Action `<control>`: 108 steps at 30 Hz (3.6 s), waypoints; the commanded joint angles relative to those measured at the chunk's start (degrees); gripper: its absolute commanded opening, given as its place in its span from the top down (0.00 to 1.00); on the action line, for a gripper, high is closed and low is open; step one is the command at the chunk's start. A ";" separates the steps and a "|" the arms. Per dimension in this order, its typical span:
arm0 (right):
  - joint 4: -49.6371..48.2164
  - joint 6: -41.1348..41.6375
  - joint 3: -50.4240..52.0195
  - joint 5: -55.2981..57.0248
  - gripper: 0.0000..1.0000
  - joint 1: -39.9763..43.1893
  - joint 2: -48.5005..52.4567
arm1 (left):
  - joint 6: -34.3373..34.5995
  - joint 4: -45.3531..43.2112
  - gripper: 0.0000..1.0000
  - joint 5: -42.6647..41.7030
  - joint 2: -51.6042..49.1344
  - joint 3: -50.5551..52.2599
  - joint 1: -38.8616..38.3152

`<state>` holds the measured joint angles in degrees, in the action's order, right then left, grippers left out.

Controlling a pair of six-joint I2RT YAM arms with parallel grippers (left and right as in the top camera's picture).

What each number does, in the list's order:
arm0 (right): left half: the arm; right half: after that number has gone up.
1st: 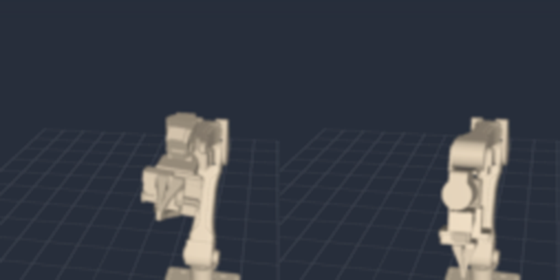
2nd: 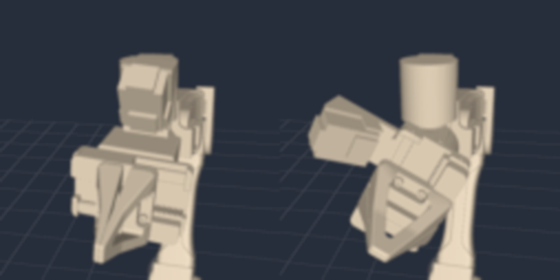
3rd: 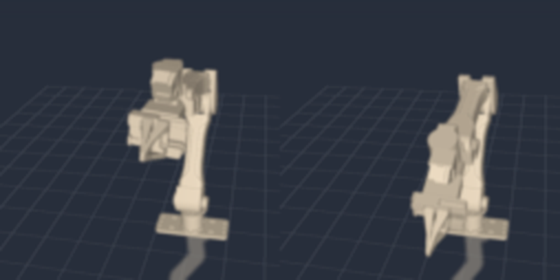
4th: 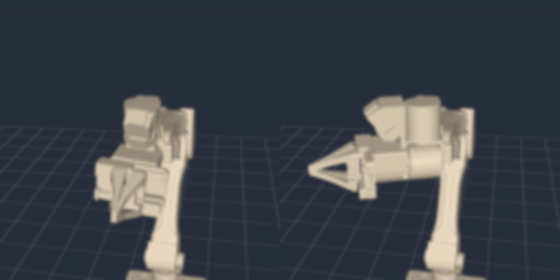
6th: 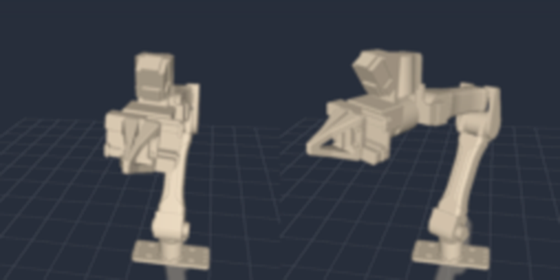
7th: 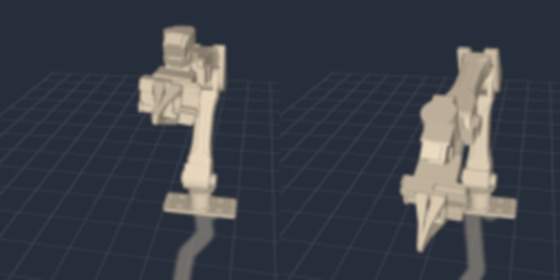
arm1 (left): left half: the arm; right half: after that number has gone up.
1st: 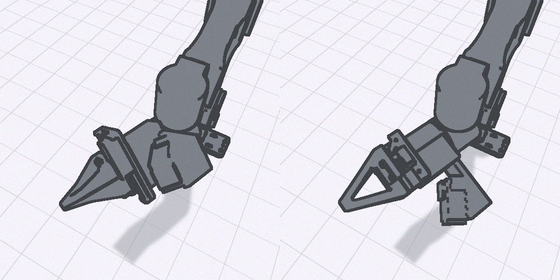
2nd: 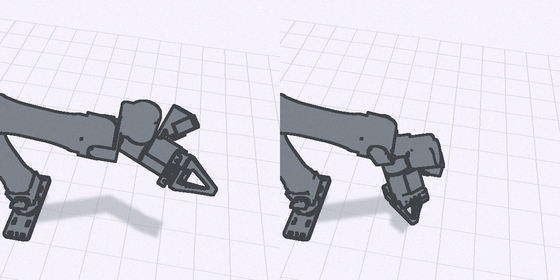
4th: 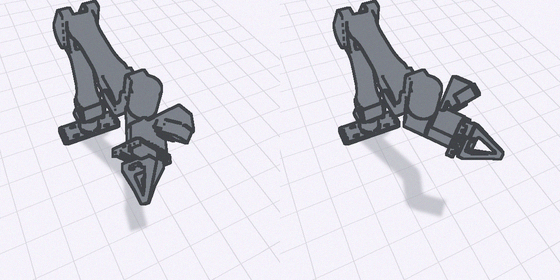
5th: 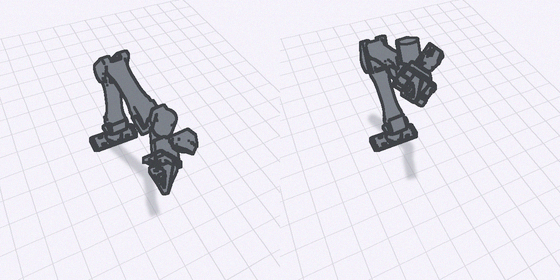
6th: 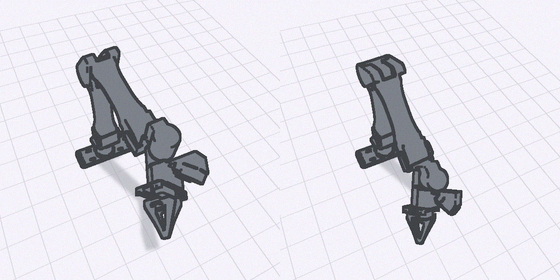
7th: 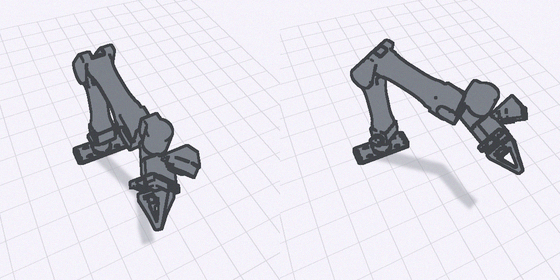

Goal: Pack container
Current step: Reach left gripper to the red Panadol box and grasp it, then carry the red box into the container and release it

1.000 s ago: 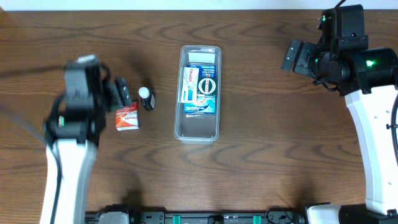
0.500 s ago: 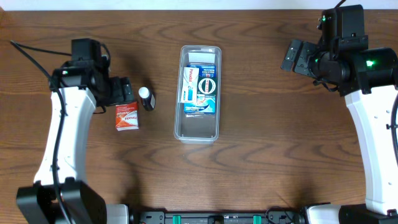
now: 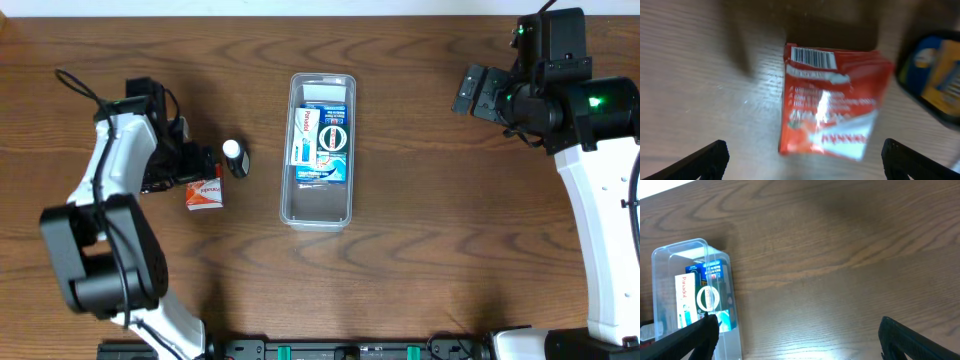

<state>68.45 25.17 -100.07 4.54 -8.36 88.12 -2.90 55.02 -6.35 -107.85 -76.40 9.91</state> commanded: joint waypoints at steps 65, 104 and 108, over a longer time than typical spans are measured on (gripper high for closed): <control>0.17 -0.61 -0.15 0.15 0.01 0.04 0.07 | 22.36 -0.74 0.29 0.87 19.30 -5.25 -38.86; 0.15 -0.61 -0.15 0.15 0.01 0.04 0.07 | 23.04 3.96 0.14 4.00 10.01 -15.47 -42.71; 0.15 -0.61 -0.15 0.15 0.01 0.04 0.07 | 22.62 -0.24 0.27 4.46 8.59 -12.92 -42.73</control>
<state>68.51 25.17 -100.07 4.54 -8.36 88.12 21.41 55.94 -3.88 -96.95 -91.22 -33.04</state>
